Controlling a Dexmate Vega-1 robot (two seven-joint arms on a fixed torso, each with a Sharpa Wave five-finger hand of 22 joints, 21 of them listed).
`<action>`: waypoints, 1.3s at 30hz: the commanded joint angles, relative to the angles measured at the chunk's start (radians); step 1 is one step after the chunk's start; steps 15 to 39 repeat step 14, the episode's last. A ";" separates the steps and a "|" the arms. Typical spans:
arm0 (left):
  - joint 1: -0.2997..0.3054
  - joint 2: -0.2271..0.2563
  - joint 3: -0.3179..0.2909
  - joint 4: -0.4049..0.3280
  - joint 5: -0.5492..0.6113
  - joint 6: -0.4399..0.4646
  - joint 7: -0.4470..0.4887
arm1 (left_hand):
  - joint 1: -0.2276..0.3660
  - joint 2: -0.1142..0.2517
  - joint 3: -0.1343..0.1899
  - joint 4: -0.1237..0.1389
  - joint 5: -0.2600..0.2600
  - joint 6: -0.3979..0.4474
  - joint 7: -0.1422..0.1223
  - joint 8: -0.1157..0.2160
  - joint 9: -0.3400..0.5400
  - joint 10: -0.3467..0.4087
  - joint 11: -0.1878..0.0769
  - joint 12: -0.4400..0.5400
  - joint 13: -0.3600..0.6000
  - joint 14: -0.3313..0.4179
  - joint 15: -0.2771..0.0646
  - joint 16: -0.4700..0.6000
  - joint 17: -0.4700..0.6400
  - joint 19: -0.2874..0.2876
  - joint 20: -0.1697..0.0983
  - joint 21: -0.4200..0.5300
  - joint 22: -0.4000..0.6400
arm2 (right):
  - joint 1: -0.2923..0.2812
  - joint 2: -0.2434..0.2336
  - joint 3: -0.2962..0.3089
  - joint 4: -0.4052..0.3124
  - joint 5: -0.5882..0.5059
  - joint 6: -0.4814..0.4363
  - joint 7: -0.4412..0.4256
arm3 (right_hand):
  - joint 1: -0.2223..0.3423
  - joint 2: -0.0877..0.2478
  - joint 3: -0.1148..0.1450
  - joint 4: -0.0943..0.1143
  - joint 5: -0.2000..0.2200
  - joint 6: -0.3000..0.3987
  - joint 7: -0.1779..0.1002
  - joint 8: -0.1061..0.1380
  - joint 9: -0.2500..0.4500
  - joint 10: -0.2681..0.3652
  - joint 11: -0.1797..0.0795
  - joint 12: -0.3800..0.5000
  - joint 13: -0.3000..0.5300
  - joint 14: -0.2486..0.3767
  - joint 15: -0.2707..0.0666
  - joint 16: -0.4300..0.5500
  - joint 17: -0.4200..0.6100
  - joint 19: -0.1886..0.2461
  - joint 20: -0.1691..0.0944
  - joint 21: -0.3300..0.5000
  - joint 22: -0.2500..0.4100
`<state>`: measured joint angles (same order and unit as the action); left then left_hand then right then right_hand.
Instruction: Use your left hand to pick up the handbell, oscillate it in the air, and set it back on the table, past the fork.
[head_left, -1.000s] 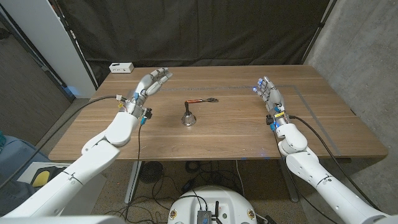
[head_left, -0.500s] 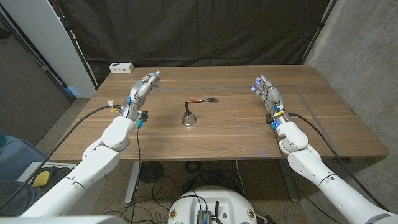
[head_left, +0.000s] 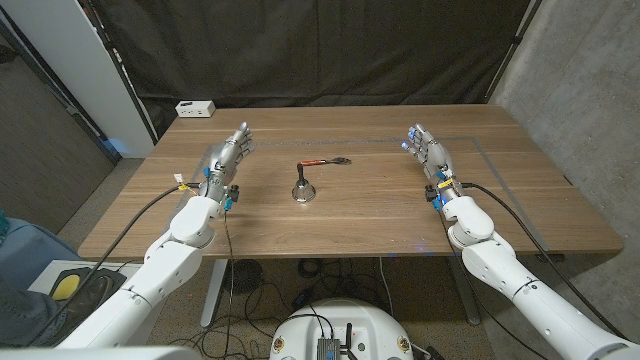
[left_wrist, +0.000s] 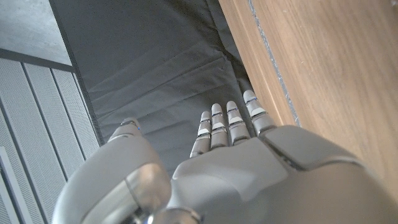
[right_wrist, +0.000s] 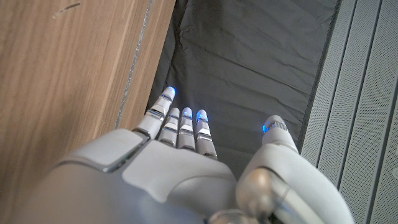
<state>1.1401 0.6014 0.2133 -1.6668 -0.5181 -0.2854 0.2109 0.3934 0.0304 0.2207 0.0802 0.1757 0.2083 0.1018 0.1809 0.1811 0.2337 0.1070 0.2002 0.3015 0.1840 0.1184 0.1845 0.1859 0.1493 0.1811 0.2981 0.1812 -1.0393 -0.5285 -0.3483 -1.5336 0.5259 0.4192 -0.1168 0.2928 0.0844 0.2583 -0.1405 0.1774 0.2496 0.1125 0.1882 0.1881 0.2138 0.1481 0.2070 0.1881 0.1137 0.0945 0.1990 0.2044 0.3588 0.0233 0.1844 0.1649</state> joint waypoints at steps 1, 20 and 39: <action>-0.013 -0.028 0.028 0.055 -0.066 -0.032 -0.035 | -0.008 -0.001 -0.003 0.001 0.006 -0.003 0.002 0.001 0.003 -0.009 0.002 -0.001 0.001 -0.005 -0.002 -0.005 0.001 -0.014 0.006 -0.009 0.003 | -0.004 -0.005 -0.005 -0.002 0.001 -0.014 0.001 | -0.001 -0.008 -0.002 0.001 -0.002 -0.004 0.007 -0.002 0.002 0.001 0.007 -0.003 0.002 -0.002 0.004 -0.001 0.002 -0.006 0.001 0.001 0.005; -0.017 -0.019 0.047 0.050 -0.062 -0.018 -0.023 | -0.013 -0.002 -0.006 -0.001 0.007 -0.001 0.000 0.004 0.003 -0.014 0.004 0.000 -0.005 -0.008 0.003 -0.002 0.000 -0.027 0.013 -0.020 0.003 | 0.001 0.000 -0.012 0.020 0.025 -0.026 0.017 | -0.001 -0.008 -0.003 0.001 -0.002 -0.006 0.007 -0.002 0.002 0.001 0.008 -0.003 0.002 -0.003 0.007 -0.001 0.002 -0.011 0.004 0.000 0.005; -0.017 -0.019 0.047 0.050 -0.062 -0.018 -0.023 | -0.013 -0.002 -0.006 -0.001 0.007 -0.001 0.000 0.004 0.003 -0.014 0.004 0.000 -0.005 -0.008 0.003 -0.002 0.000 -0.027 0.013 -0.020 0.003 | 0.001 0.000 -0.012 0.020 0.025 -0.026 0.017 | -0.001 -0.008 -0.003 0.001 -0.002 -0.006 0.007 -0.002 0.002 0.001 0.008 -0.003 0.002 -0.003 0.007 -0.001 0.002 -0.011 0.004 0.000 0.005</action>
